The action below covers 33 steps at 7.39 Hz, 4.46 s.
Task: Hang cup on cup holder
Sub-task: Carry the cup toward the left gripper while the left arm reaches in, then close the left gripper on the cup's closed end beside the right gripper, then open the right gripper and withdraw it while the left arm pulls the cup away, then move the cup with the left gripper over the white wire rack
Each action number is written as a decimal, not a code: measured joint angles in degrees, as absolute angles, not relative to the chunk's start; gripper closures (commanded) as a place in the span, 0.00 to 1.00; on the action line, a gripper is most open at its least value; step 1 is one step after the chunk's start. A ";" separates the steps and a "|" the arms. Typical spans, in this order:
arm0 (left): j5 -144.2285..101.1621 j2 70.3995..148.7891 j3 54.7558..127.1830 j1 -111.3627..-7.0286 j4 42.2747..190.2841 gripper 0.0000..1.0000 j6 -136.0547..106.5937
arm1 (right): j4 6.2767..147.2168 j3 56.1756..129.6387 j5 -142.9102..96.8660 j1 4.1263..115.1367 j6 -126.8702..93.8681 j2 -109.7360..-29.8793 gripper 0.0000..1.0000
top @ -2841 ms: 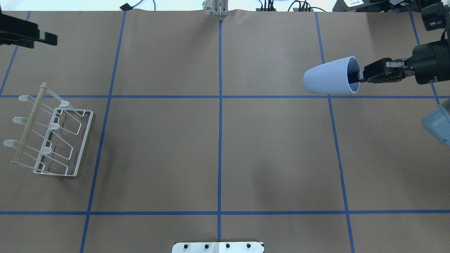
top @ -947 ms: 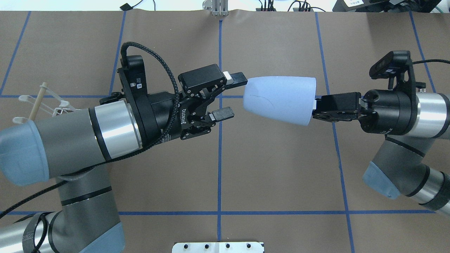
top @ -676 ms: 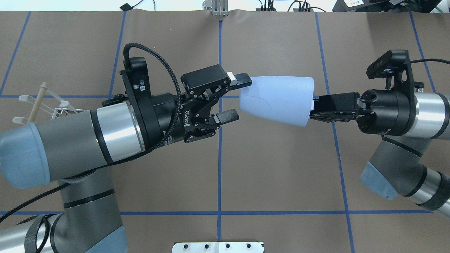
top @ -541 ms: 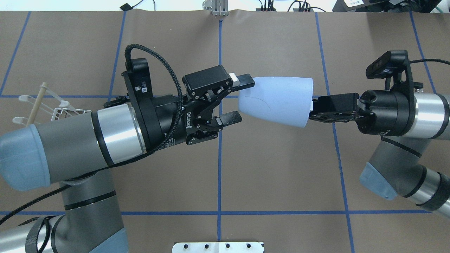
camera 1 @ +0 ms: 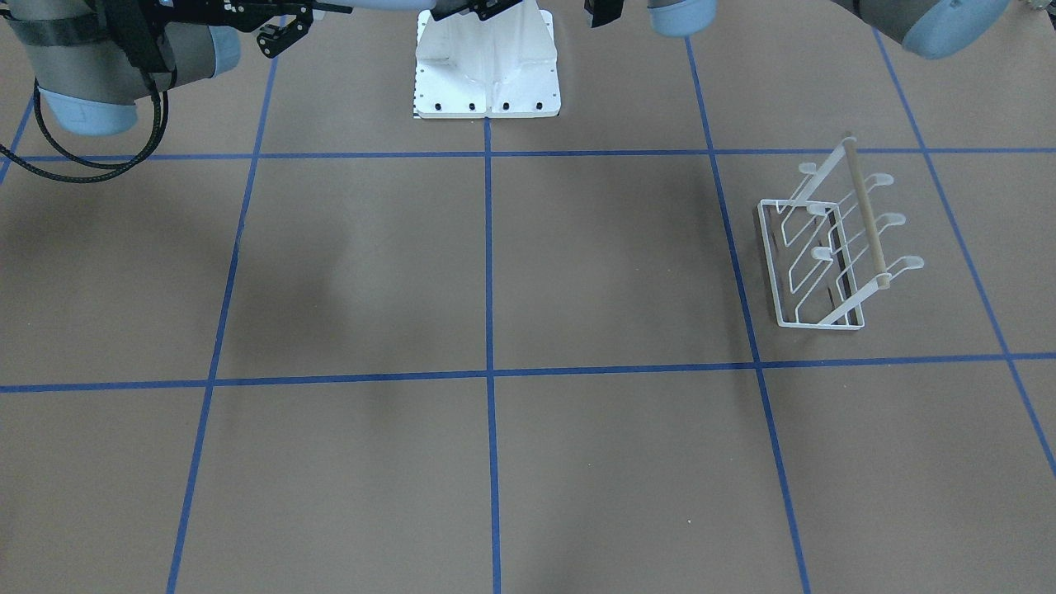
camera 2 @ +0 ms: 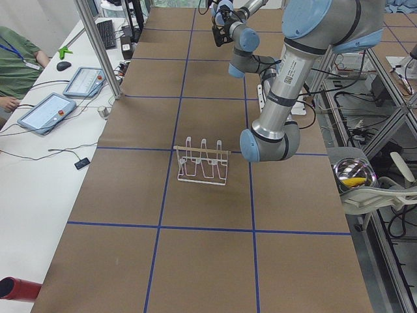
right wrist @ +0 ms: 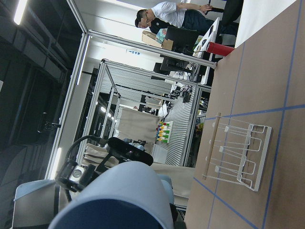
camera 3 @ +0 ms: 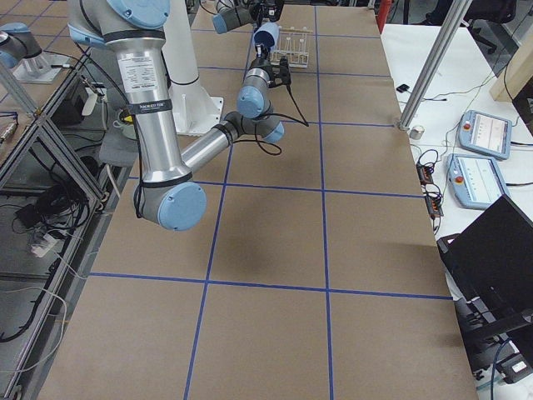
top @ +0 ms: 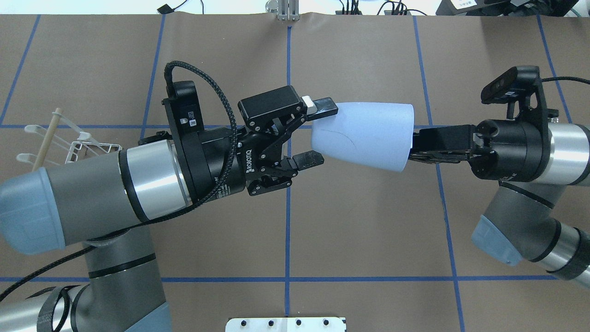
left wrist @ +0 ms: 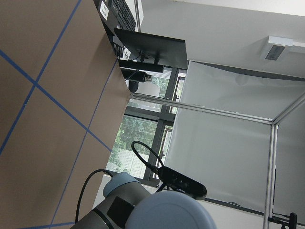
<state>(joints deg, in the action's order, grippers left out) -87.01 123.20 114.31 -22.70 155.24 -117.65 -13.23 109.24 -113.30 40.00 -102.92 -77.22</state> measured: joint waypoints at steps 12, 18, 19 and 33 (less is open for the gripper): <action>-87.44 123.13 115.20 -21.54 155.78 1.00 -119.13 | -13.19 109.04 -112.69 39.08 -103.28 -77.68 0.00; -87.54 122.22 115.91 -22.83 155.85 1.00 -117.50 | -13.27 109.08 -112.91 40.02 -103.11 -81.29 0.00; -87.54 121.67 115.63 -23.69 155.75 1.00 -116.65 | -13.24 108.94 -113.34 41.11 -102.97 -82.04 0.00; -107.14 114.55 130.98 -52.18 87.88 1.00 -62.98 | 84.74 96.36 -127.86 82.44 -4.08 -84.45 0.00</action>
<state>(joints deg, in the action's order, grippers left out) -107.14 114.55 130.98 -52.18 87.88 -62.98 84.74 96.36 -127.86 82.44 -4.08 -84.45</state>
